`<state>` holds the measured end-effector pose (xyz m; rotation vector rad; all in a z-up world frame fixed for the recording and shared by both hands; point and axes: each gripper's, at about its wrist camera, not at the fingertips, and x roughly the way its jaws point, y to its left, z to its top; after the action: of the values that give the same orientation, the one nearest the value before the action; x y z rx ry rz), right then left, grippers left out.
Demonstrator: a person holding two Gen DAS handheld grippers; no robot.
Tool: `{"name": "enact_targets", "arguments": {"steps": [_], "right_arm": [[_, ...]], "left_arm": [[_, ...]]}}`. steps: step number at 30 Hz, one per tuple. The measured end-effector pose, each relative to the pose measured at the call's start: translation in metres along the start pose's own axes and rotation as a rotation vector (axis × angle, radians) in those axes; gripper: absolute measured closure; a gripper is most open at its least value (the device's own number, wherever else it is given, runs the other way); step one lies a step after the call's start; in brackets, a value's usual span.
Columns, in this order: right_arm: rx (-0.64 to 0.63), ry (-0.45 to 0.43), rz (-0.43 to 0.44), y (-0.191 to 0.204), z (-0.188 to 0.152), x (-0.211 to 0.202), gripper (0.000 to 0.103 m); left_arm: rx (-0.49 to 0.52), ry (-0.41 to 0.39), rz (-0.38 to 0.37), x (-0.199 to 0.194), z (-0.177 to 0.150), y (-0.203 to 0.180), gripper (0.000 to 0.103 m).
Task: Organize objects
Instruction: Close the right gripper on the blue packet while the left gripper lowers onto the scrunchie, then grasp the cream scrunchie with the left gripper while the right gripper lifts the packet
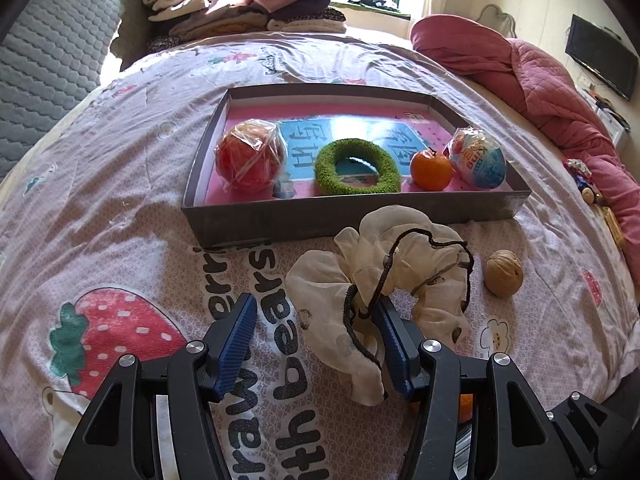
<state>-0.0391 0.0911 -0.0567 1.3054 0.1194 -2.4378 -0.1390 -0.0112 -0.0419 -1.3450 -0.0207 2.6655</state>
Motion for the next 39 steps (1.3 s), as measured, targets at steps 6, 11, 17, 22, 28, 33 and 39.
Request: {"name": "enact_targets", "arguments": {"steps": [6,11,17,22,28,33,39], "right_arm": [[-0.031,-0.019,-0.003,0.002,-0.002,0.000,0.041],[-0.035,-0.031,0.020,0.000,-0.002,-0.001,0.044],[-0.028,-0.035,0.058,-0.005,-0.001,-0.002,0.049],[-0.019,-0.040,0.083,-0.011,0.000,-0.003,0.051],[-0.013,-0.048,0.102,-0.013,-0.001,-0.006,0.051],[-0.007,-0.054,0.121,-0.015,-0.001,-0.008,0.051],[-0.010,-0.070,0.133,-0.015,0.001,-0.014,0.051]], "left_arm": [[-0.004,0.005,-0.021,0.009,0.002,-0.001,0.042],[-0.001,-0.003,-0.048,0.013,0.002,-0.002,0.042],[0.005,-0.016,-0.079,0.013,0.000,-0.005,0.058],[-0.008,-0.027,-0.103,0.010,0.000,-0.004,0.082],[-0.009,-0.036,-0.112,0.006,-0.001,-0.004,0.087],[-0.004,-0.049,-0.105,0.002,0.000,-0.005,0.087],[0.020,-0.087,-0.062,-0.008,0.001,-0.007,0.087]]}}
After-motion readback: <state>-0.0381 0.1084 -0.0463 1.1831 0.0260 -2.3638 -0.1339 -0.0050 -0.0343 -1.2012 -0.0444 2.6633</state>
